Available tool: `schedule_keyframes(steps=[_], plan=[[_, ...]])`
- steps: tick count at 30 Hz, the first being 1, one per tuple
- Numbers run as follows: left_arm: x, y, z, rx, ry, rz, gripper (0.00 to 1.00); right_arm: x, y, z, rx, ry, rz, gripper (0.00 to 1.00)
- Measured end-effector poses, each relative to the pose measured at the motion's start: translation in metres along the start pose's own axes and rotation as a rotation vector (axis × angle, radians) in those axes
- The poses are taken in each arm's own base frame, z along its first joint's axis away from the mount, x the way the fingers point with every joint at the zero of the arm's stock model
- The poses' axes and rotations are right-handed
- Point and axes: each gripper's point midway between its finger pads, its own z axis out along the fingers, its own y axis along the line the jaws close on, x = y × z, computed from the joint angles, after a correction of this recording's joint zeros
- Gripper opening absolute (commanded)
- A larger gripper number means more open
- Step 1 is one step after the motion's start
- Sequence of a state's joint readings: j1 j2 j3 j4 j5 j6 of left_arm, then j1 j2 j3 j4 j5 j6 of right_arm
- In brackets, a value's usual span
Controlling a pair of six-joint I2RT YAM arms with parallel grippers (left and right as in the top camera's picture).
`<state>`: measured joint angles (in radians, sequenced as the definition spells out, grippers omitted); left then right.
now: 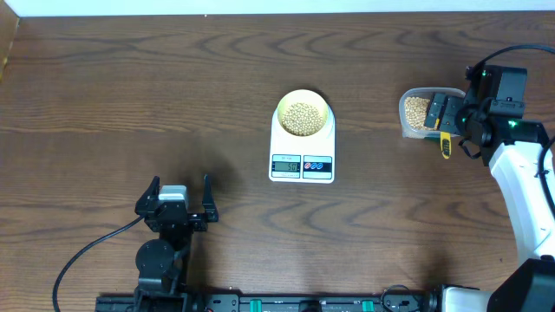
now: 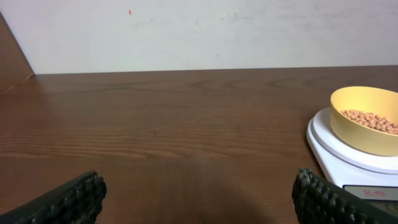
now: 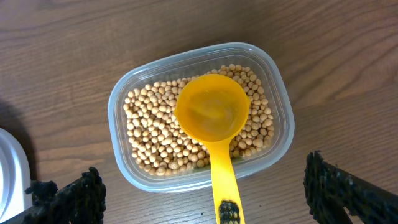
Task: Scoop item into bowl and weigh 50g on scale
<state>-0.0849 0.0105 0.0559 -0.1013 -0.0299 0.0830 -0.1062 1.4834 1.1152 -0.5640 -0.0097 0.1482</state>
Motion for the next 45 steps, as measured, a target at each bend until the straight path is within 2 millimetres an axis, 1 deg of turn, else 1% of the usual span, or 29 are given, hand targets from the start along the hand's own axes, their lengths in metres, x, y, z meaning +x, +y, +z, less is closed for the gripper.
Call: schedule_keyframes(steps=[37, 40, 45], plan=[[0.0, 0.0, 0.0, 0.0, 0.0, 0.0, 0.97, 0.0, 0.0, 0.0, 0.0, -0.001, 0.0, 0.99], [0.0, 0.0, 0.0, 0.0, 0.0, 0.0, 0.98, -0.002, 0.0, -0.004, -0.002, -0.012, 0.0, 0.99], [0.0, 0.0, 0.0, 0.0, 0.0, 0.0, 0.98, -0.009, 0.002, -0.017, -0.007, -0.049, 0.0, 0.99]])
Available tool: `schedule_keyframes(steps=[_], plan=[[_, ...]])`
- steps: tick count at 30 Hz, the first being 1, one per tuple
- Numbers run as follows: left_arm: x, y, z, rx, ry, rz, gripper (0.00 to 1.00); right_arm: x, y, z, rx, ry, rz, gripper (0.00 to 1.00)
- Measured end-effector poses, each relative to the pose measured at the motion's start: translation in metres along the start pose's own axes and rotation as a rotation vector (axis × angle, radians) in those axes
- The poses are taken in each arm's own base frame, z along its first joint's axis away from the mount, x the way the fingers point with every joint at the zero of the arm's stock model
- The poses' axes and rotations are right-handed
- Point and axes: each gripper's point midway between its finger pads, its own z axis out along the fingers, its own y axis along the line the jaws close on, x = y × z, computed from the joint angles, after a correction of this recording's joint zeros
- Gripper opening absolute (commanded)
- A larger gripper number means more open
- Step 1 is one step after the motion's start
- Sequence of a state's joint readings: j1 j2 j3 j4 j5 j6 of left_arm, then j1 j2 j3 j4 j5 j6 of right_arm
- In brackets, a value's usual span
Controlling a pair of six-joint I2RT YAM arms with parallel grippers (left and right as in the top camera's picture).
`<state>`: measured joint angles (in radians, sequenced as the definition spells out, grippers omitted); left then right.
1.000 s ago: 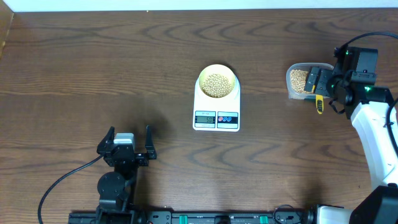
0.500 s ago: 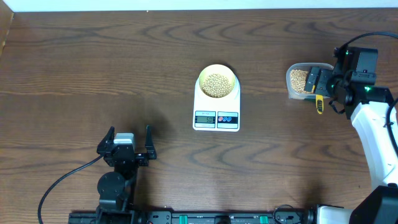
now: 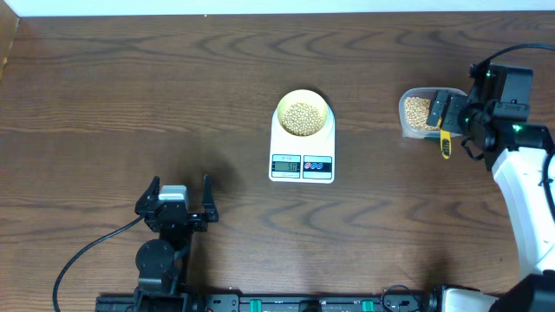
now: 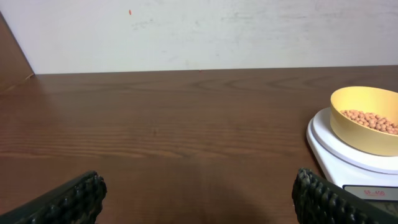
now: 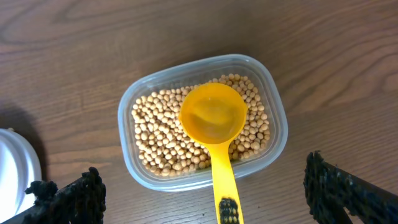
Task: Scoop item into bowl and weigh 50g on scale
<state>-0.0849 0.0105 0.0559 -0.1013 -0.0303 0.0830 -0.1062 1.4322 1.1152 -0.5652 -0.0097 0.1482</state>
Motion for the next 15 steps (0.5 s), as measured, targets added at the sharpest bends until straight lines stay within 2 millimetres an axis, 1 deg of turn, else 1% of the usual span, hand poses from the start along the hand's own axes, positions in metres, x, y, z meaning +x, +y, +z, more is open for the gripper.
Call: schedule_keyframes(steps=[6, 8, 10, 13, 15], plan=[[0.0, 0.0, 0.0, 0.0, 0.0, 0.0, 0.98, -0.006, 0.001, -0.006, -0.005, -0.029, 0.0, 0.99], [0.0, 0.0, 0.0, 0.0, 0.0, 0.0, 0.98, -0.012, 0.002, -0.009, -0.008, -0.056, -0.001, 0.99], [0.0, 0.0, 0.0, 0.0, 0.0, 0.0, 0.98, -0.02, 0.003, -0.014, -0.016, -0.103, -0.002, 0.99], [0.0, 0.0, 0.0, -0.001, 0.0, 0.0, 0.98, -0.035, 0.006, -0.024, -0.035, -0.222, -0.002, 0.99], [0.0, 0.0, 0.0, -0.002, 0.0, 0.0, 0.97, -0.039, 0.007, -0.028, -0.048, -0.291, -0.003, 0.99]])
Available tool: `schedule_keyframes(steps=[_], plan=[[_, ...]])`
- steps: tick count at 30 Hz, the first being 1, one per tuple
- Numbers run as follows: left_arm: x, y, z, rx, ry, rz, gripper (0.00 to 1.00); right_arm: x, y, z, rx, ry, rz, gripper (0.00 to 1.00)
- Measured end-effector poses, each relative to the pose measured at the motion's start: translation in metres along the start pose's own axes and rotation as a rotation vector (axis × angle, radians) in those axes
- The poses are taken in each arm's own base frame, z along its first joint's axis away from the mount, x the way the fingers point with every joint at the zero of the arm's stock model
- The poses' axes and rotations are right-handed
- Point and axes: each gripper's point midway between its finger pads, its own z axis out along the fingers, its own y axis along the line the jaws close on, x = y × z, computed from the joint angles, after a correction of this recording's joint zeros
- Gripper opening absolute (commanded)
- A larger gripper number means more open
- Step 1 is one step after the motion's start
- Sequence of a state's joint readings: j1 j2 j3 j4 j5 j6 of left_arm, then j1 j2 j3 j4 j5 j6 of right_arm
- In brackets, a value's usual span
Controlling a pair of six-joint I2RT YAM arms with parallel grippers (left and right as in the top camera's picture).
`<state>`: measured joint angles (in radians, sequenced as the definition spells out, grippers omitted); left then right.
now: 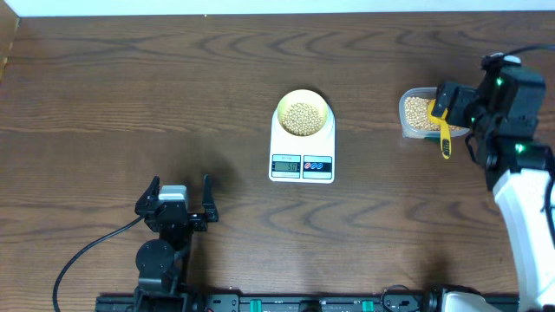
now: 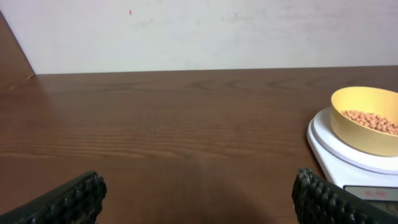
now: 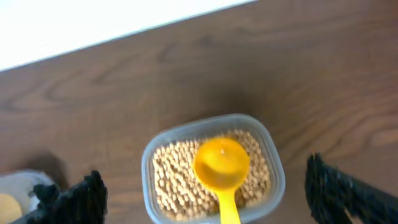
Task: Scoop item into bowl and weigh 50g on scale
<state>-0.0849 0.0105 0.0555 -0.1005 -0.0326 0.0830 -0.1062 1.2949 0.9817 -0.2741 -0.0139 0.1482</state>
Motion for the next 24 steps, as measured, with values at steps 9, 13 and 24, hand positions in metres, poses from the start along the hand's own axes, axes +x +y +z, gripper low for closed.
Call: schedule_keyframes(steps=[9, 13, 24], plan=[[0.0, 0.0, 0.0, 0.0, 0.0, 0.0, 0.97, 0.038, -0.003, -0.017, -0.046, -0.198, -0.005, 0.99], [0.0, 0.0, 0.0, 0.0, 0.0, 0.0, 0.97, 0.056, -0.005, -0.03, -0.058, -0.273, -0.007, 0.99], [0.0, 0.0, 0.0, 0.0, 0.0, 0.0, 0.98, 0.095, -0.01, -0.062, -0.083, -0.443, -0.011, 0.99]])
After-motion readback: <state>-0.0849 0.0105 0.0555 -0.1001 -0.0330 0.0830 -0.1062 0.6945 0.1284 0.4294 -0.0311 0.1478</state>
